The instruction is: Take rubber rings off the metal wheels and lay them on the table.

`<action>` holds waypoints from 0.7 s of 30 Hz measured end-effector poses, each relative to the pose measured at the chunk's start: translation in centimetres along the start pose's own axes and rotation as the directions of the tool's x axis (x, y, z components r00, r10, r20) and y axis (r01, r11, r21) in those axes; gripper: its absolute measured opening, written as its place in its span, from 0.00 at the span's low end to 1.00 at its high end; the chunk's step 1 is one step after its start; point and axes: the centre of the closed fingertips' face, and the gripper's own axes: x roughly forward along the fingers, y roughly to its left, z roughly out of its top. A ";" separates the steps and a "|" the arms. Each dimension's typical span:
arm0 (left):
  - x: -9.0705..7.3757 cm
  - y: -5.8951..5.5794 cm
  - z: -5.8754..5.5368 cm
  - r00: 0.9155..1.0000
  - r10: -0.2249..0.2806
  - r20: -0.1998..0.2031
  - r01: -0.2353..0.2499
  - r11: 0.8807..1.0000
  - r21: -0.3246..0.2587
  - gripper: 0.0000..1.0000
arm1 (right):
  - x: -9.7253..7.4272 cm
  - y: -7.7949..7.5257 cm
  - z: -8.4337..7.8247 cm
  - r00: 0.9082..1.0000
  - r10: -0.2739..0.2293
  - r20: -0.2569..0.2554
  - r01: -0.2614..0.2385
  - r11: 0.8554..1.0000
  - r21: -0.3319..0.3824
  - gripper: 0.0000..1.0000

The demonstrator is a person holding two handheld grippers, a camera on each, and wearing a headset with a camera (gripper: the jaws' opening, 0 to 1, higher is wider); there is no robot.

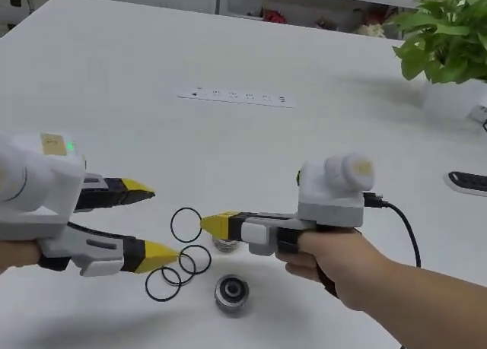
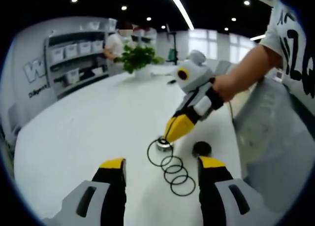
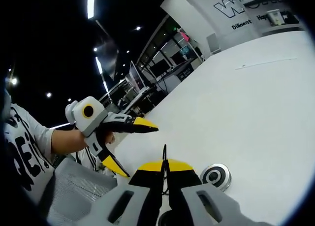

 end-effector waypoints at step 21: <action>-2.3 0.5 -2.0 0.999 0.041 -0.013 -0.041 0.999 -0.034 0.60 | 2.3 0.4 -3.3 0.991 0.036 -0.128 -0.027 0.997 0.072 0.00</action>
